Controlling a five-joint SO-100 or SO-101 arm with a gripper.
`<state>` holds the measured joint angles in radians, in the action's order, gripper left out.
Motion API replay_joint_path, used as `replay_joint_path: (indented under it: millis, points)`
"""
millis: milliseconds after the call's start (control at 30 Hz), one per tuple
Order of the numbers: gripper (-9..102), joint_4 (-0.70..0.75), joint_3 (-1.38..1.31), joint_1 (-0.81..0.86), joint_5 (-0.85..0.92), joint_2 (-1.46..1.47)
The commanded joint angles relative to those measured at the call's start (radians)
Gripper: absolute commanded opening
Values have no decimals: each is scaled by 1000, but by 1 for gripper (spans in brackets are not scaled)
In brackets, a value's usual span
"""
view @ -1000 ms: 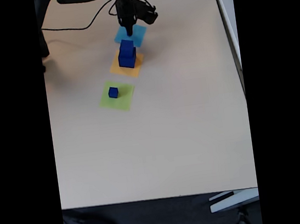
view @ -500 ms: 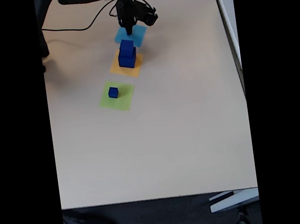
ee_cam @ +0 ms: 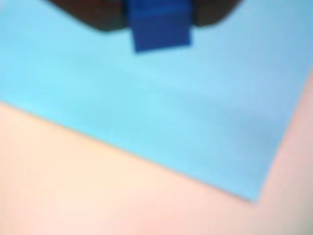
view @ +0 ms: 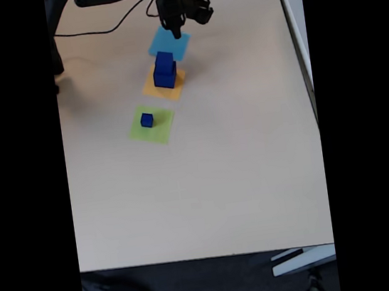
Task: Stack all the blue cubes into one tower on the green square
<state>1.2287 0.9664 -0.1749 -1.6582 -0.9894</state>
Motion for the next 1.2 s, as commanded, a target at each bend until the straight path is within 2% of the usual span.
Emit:
replay_joint_path:
  millis: [0, 233, 567, 933, 1167]
  points:
    - [0, -20, -169, 35, 84, -114]
    - [0, -89, -288, 155, 344, -149]
    - [0, -77, -91, 379, 482, -347]
    - [0, -54, 302, 500, 434, -532]
    - [0, -6, 373, 558, 472, -532]
